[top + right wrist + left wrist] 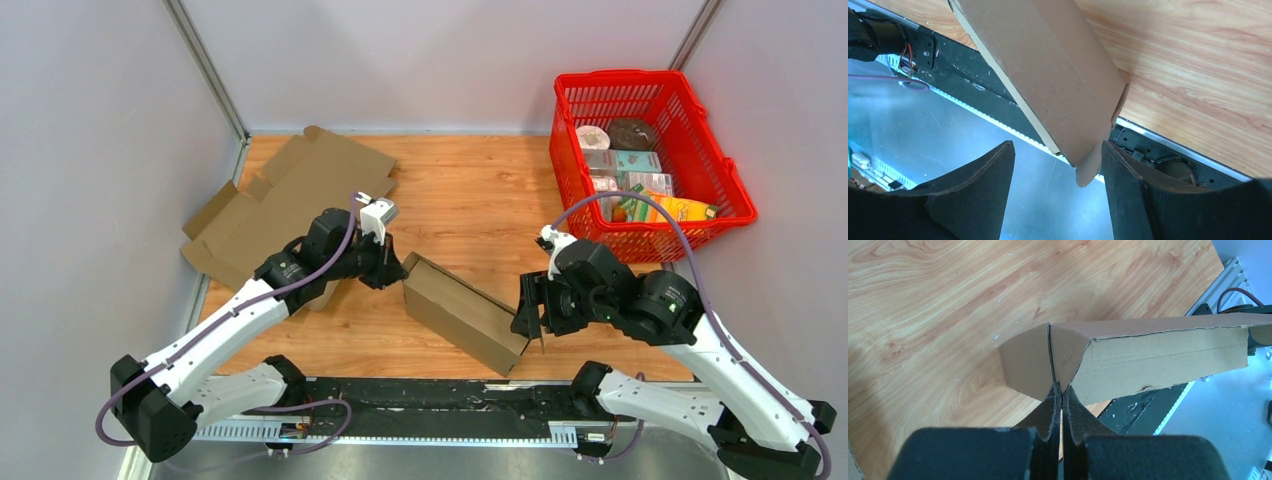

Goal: Fold the paper box

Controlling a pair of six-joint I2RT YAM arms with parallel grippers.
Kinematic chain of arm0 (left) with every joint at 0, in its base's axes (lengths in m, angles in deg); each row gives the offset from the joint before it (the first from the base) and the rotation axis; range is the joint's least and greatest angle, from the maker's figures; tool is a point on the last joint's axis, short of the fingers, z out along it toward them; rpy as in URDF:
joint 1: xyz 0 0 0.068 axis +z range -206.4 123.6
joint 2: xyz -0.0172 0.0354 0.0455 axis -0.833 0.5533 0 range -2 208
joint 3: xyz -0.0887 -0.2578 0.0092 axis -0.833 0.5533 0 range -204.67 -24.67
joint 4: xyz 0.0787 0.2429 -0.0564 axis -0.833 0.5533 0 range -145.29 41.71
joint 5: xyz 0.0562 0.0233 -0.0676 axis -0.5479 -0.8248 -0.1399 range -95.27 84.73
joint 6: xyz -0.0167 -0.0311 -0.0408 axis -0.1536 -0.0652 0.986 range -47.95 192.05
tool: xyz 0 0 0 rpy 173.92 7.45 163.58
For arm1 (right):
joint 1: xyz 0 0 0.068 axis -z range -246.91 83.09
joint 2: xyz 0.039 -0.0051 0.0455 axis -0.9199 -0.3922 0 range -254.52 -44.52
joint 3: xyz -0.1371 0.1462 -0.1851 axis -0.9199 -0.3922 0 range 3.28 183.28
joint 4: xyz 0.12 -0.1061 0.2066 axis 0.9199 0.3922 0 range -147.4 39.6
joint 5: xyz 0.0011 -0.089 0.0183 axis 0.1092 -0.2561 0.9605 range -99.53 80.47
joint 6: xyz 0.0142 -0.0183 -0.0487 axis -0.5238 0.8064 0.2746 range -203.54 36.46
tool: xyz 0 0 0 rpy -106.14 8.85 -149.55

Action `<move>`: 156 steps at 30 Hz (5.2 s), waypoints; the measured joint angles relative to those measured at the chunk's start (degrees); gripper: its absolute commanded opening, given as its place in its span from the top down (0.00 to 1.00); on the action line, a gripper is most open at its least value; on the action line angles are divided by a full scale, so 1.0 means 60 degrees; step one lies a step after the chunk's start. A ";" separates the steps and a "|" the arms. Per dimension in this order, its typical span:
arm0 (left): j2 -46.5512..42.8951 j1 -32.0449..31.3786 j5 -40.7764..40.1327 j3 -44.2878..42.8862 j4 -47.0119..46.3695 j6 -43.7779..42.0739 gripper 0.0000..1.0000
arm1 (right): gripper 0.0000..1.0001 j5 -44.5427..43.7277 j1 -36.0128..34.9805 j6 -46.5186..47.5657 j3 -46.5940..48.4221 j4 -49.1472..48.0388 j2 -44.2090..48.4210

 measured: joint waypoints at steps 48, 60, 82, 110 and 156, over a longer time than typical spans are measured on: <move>-0.2404 -0.0357 -0.3697 0.1494 0.0164 0.2838 1.00 | 0.02 -0.0328 0.0914 0.1351 -0.0459 -0.2932 -0.3104; -0.1698 -0.0364 -0.3814 0.0907 0.0386 0.2932 1.00 | 0.14 -0.1300 0.1188 0.2761 0.0463 -0.0550 -0.1712; -0.1690 -0.0350 -0.3916 0.0889 0.0474 0.2918 1.00 | 1.00 -0.0197 0.1315 0.1872 0.0295 -0.1308 -0.2102; -0.1902 -0.0350 -0.3931 0.1053 0.0353 0.2918 1.00 | 1.00 0.0211 0.2120 -0.0222 -0.0929 -0.2568 -0.1322; -0.2674 -0.0397 -0.4524 0.2317 -0.1162 0.2969 0.94 | 0.80 0.0947 0.3501 -0.4040 -0.1333 -0.3585 -0.0823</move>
